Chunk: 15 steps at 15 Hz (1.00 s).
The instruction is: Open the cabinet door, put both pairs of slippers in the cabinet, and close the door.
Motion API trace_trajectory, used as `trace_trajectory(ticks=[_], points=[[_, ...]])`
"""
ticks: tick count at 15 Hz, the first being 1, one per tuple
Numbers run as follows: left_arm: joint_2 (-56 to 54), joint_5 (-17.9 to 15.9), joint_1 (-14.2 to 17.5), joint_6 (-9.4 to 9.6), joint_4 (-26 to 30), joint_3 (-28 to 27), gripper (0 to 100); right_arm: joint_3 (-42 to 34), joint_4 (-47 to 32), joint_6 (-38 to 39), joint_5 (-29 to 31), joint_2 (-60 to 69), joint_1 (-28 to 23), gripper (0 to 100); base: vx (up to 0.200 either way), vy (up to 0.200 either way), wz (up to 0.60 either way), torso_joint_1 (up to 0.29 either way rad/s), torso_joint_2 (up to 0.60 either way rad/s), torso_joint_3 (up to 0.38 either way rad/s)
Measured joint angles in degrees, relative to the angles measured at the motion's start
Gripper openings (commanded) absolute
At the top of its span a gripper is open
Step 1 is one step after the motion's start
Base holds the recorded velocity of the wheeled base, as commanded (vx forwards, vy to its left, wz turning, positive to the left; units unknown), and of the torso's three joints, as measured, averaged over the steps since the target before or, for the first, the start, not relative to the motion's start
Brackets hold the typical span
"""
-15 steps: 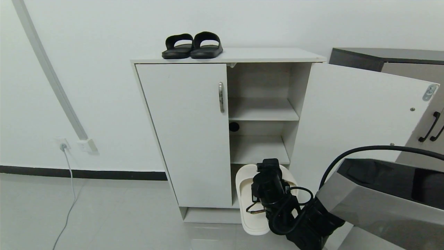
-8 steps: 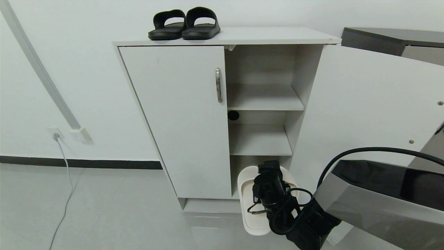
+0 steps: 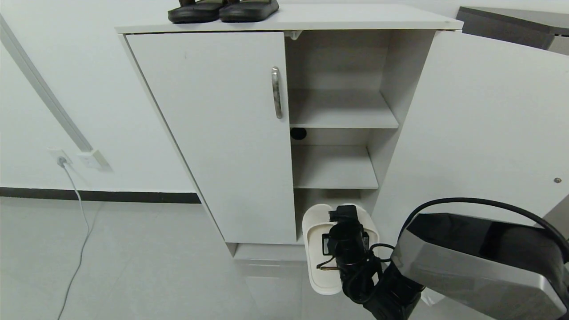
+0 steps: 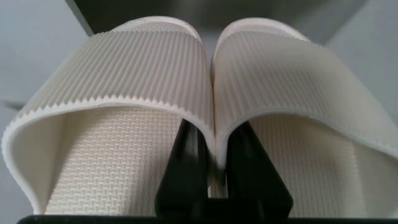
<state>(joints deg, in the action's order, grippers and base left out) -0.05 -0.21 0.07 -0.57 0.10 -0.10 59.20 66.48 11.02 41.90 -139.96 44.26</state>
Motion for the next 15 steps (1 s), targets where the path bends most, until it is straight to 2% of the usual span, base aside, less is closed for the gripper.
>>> trace_trajectory(ticks=[2,3,11,15], points=[[0.00,0.02,0.00,-0.02,0.00,0.00,0,-0.16,14.96,-8.73,0.06,-2.71,-0.99,0,0.000,0.000,0.00,0.000,0.00,0.000],[0.00,0.00,0.00,-0.02,0.00,0.00,0,-0.16,18.97,-12.19,0.06,-3.90,-1.44,0,0.000,0.000,0.00,0.000,0.00,0.000],[0.00,0.05,0.00,-0.05,0.00,0.00,0,0.28,20.15,-12.91,0.04,-6.51,-2.36,0,0.000,0.000,0.00,0.000,0.00,0.000],[0.00,0.02,-0.02,-0.05,0.00,-0.01,0,0.37,20.20,-12.93,0.04,-6.13,-2.29,0,0.200,0.000,0.00,-0.002,0.00,0.004]])
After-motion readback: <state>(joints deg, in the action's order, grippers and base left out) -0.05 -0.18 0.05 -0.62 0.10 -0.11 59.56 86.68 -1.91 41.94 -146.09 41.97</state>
